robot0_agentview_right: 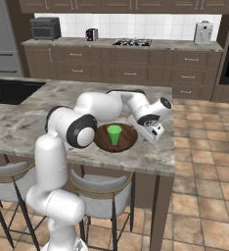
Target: Place the cup inside the bowl on the dining table and move the bowl to any counter.
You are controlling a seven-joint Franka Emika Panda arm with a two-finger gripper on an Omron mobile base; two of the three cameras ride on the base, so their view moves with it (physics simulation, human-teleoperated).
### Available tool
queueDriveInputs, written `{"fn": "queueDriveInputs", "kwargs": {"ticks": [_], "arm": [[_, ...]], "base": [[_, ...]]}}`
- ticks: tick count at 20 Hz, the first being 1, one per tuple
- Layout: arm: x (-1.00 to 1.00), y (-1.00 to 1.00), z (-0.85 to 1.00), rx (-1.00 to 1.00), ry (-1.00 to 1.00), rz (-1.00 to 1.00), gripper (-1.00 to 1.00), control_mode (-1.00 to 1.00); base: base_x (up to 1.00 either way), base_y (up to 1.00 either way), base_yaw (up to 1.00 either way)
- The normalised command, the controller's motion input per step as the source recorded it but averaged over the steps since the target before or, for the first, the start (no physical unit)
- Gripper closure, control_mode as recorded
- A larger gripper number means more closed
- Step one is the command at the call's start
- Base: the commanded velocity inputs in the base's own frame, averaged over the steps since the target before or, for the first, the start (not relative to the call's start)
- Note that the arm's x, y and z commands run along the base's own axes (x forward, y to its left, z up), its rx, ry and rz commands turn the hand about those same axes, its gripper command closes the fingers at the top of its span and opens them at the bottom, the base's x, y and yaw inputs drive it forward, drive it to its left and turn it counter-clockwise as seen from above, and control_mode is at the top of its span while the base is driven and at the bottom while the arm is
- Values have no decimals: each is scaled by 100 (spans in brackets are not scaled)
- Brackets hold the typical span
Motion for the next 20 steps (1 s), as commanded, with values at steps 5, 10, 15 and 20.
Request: {"fn": "queueDriveInputs", "kwargs": {"ticks": [5, 10, 15, 20], "arm": [[0, 0, 0, 4, -3, 4, -100, -100], [-1, 0, -1, 2, 0, 7, -100, -100], [0, 0, -13, 0, 0, 7, -100, -100], [0, 0, -16, 0, 0, 5, -100, -100]], "base": [[0, 0, 0], [0, 0, 0], [0, 0, 0], [0, 0, 0]]}}
